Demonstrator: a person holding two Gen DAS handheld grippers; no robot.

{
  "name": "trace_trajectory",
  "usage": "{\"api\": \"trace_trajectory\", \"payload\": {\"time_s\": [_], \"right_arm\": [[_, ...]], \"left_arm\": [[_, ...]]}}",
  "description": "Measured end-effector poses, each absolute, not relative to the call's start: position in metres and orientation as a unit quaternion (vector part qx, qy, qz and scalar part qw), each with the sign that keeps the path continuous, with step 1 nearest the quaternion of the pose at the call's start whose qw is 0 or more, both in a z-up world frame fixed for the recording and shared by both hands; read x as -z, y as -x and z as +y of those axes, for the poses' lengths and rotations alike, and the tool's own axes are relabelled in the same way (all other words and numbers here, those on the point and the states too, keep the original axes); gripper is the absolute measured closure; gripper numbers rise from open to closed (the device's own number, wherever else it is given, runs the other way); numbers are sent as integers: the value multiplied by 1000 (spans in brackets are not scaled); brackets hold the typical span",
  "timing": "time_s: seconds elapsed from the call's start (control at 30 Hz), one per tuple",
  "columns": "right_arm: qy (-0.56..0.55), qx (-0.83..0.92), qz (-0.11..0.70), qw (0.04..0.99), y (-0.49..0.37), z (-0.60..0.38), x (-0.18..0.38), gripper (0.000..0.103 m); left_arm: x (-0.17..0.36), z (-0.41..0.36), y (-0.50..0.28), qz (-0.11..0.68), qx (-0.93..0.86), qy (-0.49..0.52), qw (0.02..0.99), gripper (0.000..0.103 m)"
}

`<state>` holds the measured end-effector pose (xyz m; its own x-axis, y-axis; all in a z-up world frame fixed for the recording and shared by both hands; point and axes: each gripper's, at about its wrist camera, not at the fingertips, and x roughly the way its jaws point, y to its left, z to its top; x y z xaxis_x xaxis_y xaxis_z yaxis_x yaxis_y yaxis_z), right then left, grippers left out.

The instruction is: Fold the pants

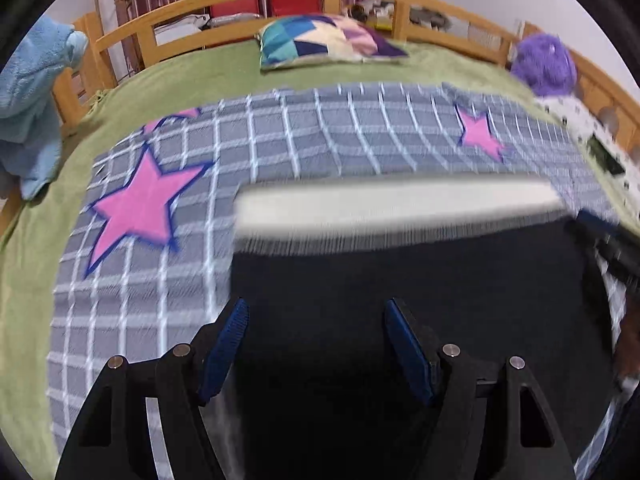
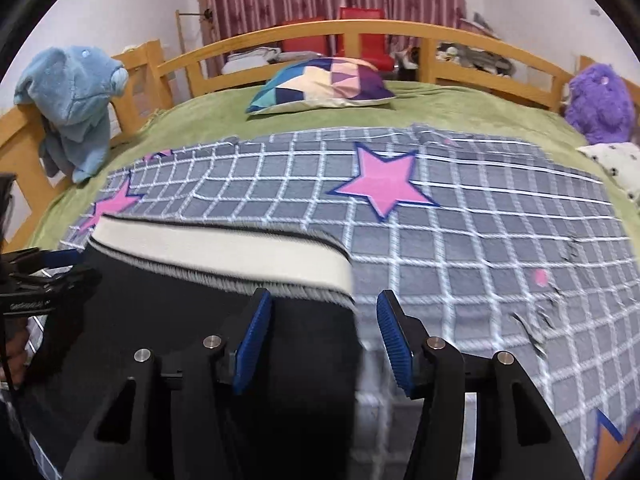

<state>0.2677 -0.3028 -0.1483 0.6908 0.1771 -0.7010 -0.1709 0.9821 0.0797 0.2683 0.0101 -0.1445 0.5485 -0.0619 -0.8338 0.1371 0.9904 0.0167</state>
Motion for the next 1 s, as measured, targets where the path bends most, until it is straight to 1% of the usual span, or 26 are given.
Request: {"api": "trace_trajectory", "payload": {"time_s": [0.1, 0.2, 0.23, 0.27, 0.3, 0.4, 0.47, 0.5, 0.53, 0.57, 0.67, 0.77, 0.83, 0.9, 1.0], "right_arm": [[4, -93, 389, 916, -235, -307, 147, 50], [3, -83, 399, 913, -191, -312, 154, 50], [2, -79, 396, 915, -177, -315, 155, 50], [-2, -73, 392, 917, -164, -318, 155, 50], [-8, -71, 394, 916, -150, -321, 156, 50], [-32, -65, 406, 911, -110, -329, 161, 50], [-45, -72, 424, 901, -96, -329, 165, 51], [-47, -68, 431, 899, -88, -328, 166, 53], [-46, -65, 434, 897, -80, -326, 165, 57], [-45, -64, 436, 897, -73, -324, 161, 58], [-49, -67, 413, 907, -51, -319, 133, 58], [-47, -64, 383, 920, -33, -314, 91, 54], [-48, -60, 366, 927, -23, -312, 60, 48], [-46, -56, 354, 932, -15, -310, 35, 45], [-56, -49, 341, 937, 2, -309, 4, 44]], "left_arm": [[148, 20, -226, 485, 57, -26, 872, 33], [154, 34, -175, 491, 61, 17, 869, 32], [155, 38, -163, 486, 62, 30, 871, 32], [154, 44, -143, 471, 64, 56, 878, 30], [157, 46, -130, 475, 67, 69, 875, 28], [167, 47, -104, 488, 71, 108, 864, 28], [169, 40, -93, 499, 77, 97, 858, 29], [168, 34, -87, 510, 71, 80, 854, 31], [163, 31, -81, 511, 63, 69, 855, 31], [154, 29, -75, 501, 62, 68, 860, 31], [116, 23, -60, 468, 73, 70, 878, 29], [69, 19, -49, 433, 60, 61, 897, 29], [38, 12, -40, 418, 31, 39, 907, 26], [19, 5, -31, 406, 19, 22, 913, 25], [0, 2, -5, 386, 21, 42, 921, 23]]}}
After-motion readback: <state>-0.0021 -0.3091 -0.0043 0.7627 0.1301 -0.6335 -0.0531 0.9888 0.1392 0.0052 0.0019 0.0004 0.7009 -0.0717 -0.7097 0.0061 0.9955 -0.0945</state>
